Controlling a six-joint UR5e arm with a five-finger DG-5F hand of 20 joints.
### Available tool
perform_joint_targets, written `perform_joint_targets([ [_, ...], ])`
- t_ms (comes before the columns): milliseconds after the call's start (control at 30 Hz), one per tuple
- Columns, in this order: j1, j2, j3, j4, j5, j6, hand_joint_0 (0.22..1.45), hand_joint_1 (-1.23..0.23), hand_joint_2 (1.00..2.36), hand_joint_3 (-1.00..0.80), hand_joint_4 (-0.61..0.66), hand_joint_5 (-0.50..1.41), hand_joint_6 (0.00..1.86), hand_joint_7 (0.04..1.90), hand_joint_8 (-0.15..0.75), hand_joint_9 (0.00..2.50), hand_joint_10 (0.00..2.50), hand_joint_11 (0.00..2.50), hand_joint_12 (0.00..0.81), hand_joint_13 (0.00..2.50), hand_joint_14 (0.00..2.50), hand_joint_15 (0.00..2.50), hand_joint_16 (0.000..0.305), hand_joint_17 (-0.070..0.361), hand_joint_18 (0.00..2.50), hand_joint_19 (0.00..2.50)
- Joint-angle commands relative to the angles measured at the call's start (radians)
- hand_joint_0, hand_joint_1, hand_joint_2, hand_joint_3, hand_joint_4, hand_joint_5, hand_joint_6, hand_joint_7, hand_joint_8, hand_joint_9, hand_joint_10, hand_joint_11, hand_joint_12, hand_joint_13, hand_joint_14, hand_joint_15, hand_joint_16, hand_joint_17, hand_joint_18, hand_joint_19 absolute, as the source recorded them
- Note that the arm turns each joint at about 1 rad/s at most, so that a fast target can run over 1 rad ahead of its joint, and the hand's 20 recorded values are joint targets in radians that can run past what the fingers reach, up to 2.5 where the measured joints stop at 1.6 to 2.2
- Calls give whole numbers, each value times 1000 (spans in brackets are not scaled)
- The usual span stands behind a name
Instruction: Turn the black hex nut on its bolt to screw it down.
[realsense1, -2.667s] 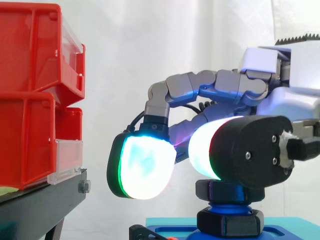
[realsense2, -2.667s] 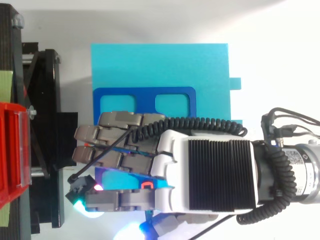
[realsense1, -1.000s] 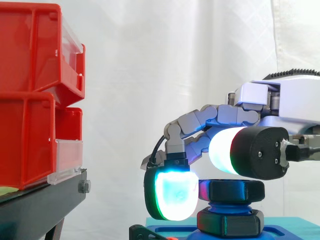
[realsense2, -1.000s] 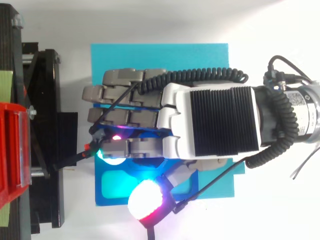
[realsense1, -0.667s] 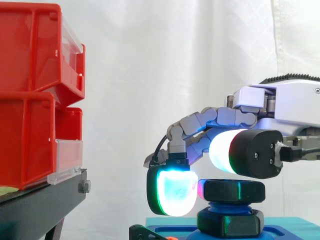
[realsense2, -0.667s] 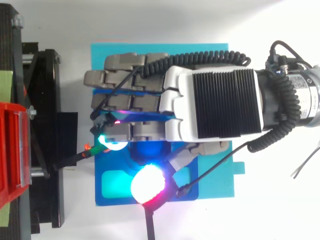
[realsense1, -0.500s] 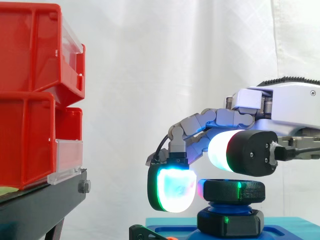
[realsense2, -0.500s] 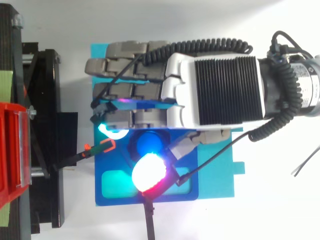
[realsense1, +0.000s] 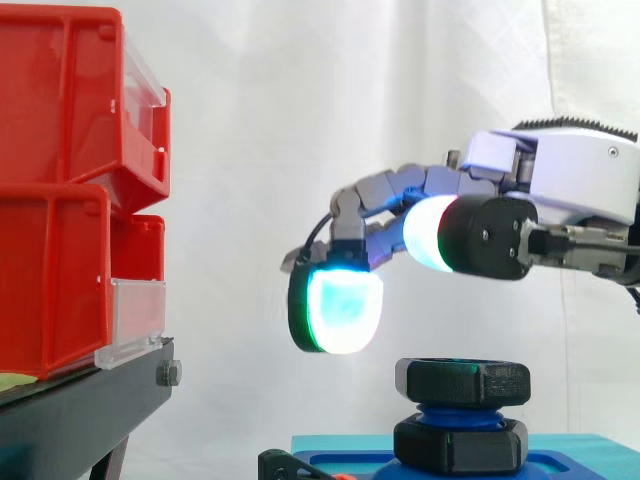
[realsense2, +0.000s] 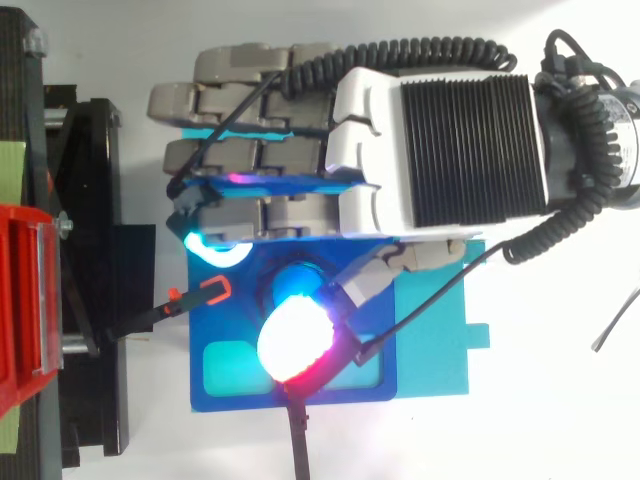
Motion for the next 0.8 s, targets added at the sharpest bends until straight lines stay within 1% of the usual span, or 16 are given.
perform_joint_targets([
  [0,14,1,13,5,12,-2,503,-132,1000,-500,26,-46,536,1219,226,678,6,146,285,454,0,0,45,100,385,208],
  [33,28,1,21,-4,29,-3,503,-132,1000,-500,22,-45,536,1215,229,678,6,153,285,454,0,0,45,101,385,208],
  [100,40,1,21,-10,45,-3,502,-129,1000,-500,11,-43,534,1196,225,678,6,142,284,454,0,0,45,101,383,205],
  [133,40,1,21,-10,45,-3,502,-128,1000,-500,4,-42,530,1189,226,679,6,152,286,454,0,0,45,101,382,209],
  [200,51,1,21,-12,60,-3,502,-128,1000,-500,-7,-40,523,1193,224,686,6,148,285,454,0,0,45,101,381,205],
  [267,60,-1,21,-13,69,-3,501,-128,1000,-500,0,-35,519,1193,223,685,5,141,285,454,0,0,45,101,379,207],
  [300,63,1,21,-15,69,-3,502,-129,1000,-500,30,-32,537,1147,223,690,6,144,283,457,0,0,45,101,379,207],
  [333,64,1,21,-18,71,-3,503,-129,1000,-500,35,-31,543,1140,220,701,6,153,284,458,0,0,45,101,378,207],
  [367,74,-1,21,-27,75,-5,504,-130,1000,-500,49,-30,558,1114,222,709,6,156,283,458,0,0,45,101,376,211],
  [467,86,1,21,-55,91,-3,507,-133,1000,-500,76,-31,591,1072,219,736,6,153,281,462,0,0,45,100,383,212],
  [600,95,1,19,-62,91,-3,509,-137,1000,-500,77,-33,618,1084,217,764,6,154,280,474,0,0,44,99,386,210],
  [633,93,-1,19,-64,89,-3,509,-138,1000,-500,81,-33,619,1086,217,767,5,155,280,474,0,0,44,99,385,209],
  [767,97,-1,19,-73,89,-6,509,-146,1000,-500,82,-37,634,1093,221,774,6,156,280,479,0,0,44,99,393,208],
])
